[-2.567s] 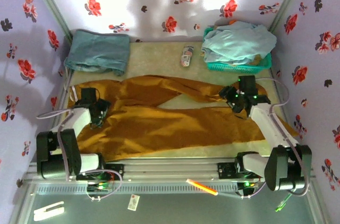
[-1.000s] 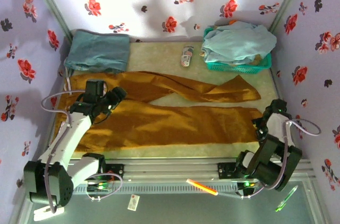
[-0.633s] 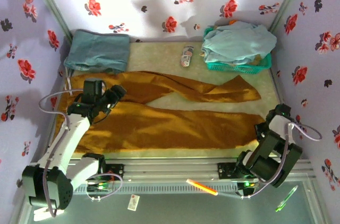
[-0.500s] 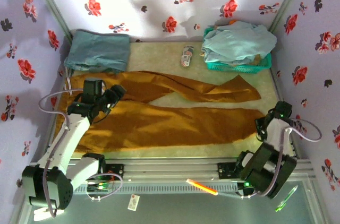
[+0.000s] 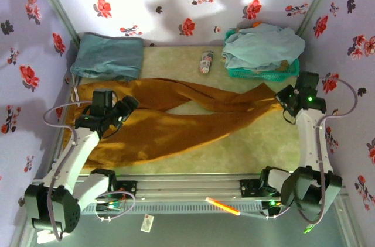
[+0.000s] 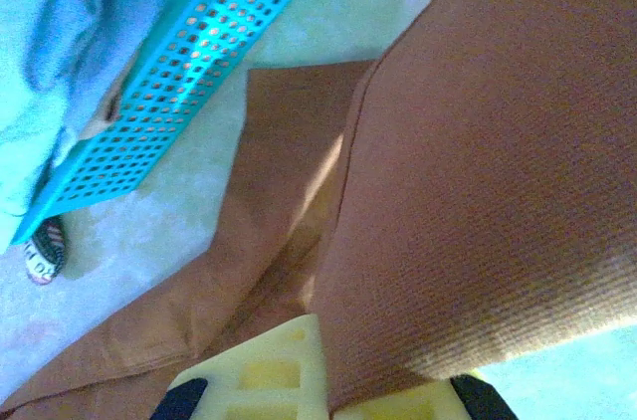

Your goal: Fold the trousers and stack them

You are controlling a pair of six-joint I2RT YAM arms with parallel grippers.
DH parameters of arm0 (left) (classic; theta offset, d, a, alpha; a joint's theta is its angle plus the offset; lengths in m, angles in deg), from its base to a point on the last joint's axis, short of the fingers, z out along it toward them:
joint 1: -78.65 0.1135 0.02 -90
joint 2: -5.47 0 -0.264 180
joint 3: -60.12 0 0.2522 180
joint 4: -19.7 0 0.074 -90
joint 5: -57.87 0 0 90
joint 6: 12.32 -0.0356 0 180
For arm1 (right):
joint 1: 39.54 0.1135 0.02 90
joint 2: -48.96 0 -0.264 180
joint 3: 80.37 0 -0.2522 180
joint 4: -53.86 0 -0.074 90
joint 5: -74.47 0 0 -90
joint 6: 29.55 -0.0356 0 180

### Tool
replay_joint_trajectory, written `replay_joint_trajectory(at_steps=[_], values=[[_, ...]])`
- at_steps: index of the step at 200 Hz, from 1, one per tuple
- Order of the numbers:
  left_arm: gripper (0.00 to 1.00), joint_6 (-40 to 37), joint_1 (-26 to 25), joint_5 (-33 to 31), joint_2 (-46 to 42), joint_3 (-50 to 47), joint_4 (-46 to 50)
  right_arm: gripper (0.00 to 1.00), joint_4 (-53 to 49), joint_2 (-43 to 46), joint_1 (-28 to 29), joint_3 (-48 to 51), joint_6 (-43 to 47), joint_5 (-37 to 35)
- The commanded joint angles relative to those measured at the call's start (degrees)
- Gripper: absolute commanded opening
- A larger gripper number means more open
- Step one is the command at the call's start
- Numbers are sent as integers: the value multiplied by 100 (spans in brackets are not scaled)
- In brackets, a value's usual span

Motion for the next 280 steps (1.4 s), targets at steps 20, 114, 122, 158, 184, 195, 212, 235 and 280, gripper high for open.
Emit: replay_joint_trajectory(at_steps=[20,114,122,158,184,195,212,235,280], values=[[75,158,-44,84,-441,-319,-54,5,-645,724,-196,795,95,-877],[78,58,-44,173,-576,-406,-123,73,-11,1450,17,1308,-921,279],[78,93,-44,174,-535,-456,-236,67,410,1246,545,1442,-1107,347],[78,203,-36,-169,19,-737,-851,24,2265,-62,1689,2157,-1881,590],[76,298,63,-555,659,-905,-1180,1,2502,-886,1686,2304,-1860,554],[74,442,96,-643,826,-990,-1119,0,2397,-965,1653,2424,-1801,461],[71,663,97,-652,702,-1383,-1099,0,2090,-797,1612,2745,-1607,327],[71,1116,105,-827,-20,-2078,-830,0,1467,-361,1395,3168,-1400,133],[67,1190,110,-532,-1215,-2439,326,0,970,169,248,3747,-1082,1485]])
